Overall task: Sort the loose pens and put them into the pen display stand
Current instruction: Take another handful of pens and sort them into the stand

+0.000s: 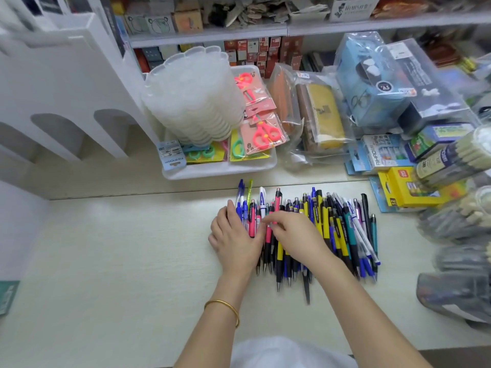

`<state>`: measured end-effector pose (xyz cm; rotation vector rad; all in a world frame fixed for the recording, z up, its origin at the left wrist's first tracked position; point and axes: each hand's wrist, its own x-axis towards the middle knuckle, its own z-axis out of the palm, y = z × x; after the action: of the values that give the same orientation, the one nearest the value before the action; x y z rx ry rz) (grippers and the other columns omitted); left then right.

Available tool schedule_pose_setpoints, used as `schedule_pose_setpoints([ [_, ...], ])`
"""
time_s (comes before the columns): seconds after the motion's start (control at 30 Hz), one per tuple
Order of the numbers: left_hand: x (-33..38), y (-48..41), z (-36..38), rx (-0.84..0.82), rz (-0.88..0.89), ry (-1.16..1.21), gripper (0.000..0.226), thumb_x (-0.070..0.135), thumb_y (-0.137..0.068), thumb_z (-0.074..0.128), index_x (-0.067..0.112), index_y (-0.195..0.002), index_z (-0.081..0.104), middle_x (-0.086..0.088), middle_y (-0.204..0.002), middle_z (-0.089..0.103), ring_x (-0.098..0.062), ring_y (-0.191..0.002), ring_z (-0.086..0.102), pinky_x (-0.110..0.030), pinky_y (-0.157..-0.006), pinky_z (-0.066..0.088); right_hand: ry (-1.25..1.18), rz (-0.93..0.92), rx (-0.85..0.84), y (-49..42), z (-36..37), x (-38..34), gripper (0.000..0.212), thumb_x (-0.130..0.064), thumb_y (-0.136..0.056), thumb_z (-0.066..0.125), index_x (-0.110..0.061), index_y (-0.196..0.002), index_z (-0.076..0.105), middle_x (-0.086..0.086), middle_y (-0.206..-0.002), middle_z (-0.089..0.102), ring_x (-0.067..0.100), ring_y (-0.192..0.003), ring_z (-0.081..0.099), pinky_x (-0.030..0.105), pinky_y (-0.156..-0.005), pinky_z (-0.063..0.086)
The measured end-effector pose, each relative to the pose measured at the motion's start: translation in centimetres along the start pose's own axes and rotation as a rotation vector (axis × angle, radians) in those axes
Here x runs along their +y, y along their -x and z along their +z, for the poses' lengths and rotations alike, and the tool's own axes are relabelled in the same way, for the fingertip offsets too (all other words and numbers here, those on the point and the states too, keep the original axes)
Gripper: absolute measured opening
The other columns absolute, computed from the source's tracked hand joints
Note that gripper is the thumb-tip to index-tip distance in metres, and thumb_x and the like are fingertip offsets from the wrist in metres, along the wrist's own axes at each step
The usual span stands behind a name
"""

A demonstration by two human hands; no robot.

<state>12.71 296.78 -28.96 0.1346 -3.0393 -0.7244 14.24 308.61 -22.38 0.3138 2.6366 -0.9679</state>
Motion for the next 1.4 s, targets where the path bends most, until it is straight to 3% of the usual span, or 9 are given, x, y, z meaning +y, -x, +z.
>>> schedule_pose_setpoints([
  [0.1,0.1,-0.2,-0.3,-0.036,-0.022,0.005,0.091,0.064,-0.070,0.038,0.009,-0.142,0.040,-0.013,-0.138,0.047,-0.034,-0.125,0.043,-0.047,-0.095,0.038,0.127,-0.003,-0.002,-0.1,0.3,-0.2,0.032,-0.017,-0.098,0.041,-0.029,-0.116,0.064,-0.003,-0.106,0.068,0.018,-0.096,0.061,0.038,-0.083,0.052],
  [0.23,0.0,-0.3,-0.2,-0.097,-0.038,0.014,0.087,0.047,-0.074,0.065,0.008,-0.145,0.034,-0.012,-0.144,0.041,-0.032,-0.130,0.036,-0.047,-0.099,0.034,0.188,-0.002,-0.019,-0.1,0.1,-0.5,0.032,-0.016,-0.098,0.040,-0.028,-0.115,0.065,0.000,-0.106,0.067,0.022,-0.099,0.060,0.036,-0.080,0.052],
  [0.37,0.3,-0.6,-0.4,-0.124,-0.076,0.028,0.086,0.039,-0.075,0.064,0.008,-0.146,0.028,-0.012,-0.144,0.036,-0.032,-0.130,0.032,-0.045,-0.101,0.031,0.198,-0.001,-0.018,-0.1,0.1,-0.4,0.034,-0.017,-0.099,0.039,-0.028,-0.122,0.061,0.001,-0.115,0.065,0.022,-0.106,0.058,0.034,-0.082,0.050],
  [0.53,0.3,-1.3,-1.0,-0.184,-0.091,-0.024,0.086,0.025,-0.073,0.065,0.006,-0.146,0.024,-0.014,-0.132,0.036,-0.032,-0.115,0.036,-0.036,-0.095,0.034,0.197,-0.002,-0.027,-0.3,0.2,-0.1,0.033,-0.019,-0.099,0.039,-0.028,-0.122,0.062,-0.001,-0.121,0.064,0.020,-0.110,0.057,0.035,-0.085,0.050],
  [0.7,0.6,-1.8,-1.2,-0.201,-0.089,-0.063,0.058,0.011,-0.073,0.062,0.002,-0.127,0.041,-0.017,-0.116,0.049,-0.035,-0.099,0.046,-0.036,-0.080,0.039,0.189,-0.023,-0.042,-0.2,0.2,-0.2,0.033,-0.019,-0.098,0.040,-0.028,-0.119,0.064,-0.004,-0.119,0.065,0.018,-0.109,0.058,0.036,-0.087,0.051],
  [0.9,1.0,-2.5,-1.8,-0.223,-0.061,-0.169,0.037,0.014,-0.084,0.059,0.007,-0.115,0.041,-0.013,-0.111,0.057,-0.032,-0.099,0.056,-0.034,-0.065,0.040,0.177,-0.036,-0.031,0.0,0.2,-0.2,0.034,-0.018,-0.099,0.039,-0.026,-0.122,0.062,-0.007,-0.123,0.064,0.015,-0.112,0.057,0.032,-0.089,0.050],
  [1.07,1.1,-2.3,-2.0,-0.249,-0.057,-0.197,0.036,0.017,-0.082,0.062,0.008,-0.110,0.041,-0.012,-0.107,0.060,-0.030,-0.097,0.058,-0.032,-0.061,0.038,0.147,-0.033,-0.007,0.2,0.0,-0.2,0.031,-0.016,-0.097,0.040,-0.025,-0.113,0.065,-0.005,-0.103,0.069,0.016,-0.089,0.061,0.035,-0.077,0.053],
  [1.4,0.3,-2.1,-3.5,-0.302,-0.204,0.113,0.038,0.031,-0.078,0.067,0.012,-0.098,0.042,-0.002,-0.083,0.059,-0.027,-0.074,0.058,-0.030,-0.058,0.043,-0.003,0.002,0.115,0.4,-0.9,0.0,0.027,-0.019,-0.098,0.046,-0.021,-0.118,0.064,-0.004,-0.104,0.068,0.011,-0.081,0.061,0.033,-0.076,0.053],
])
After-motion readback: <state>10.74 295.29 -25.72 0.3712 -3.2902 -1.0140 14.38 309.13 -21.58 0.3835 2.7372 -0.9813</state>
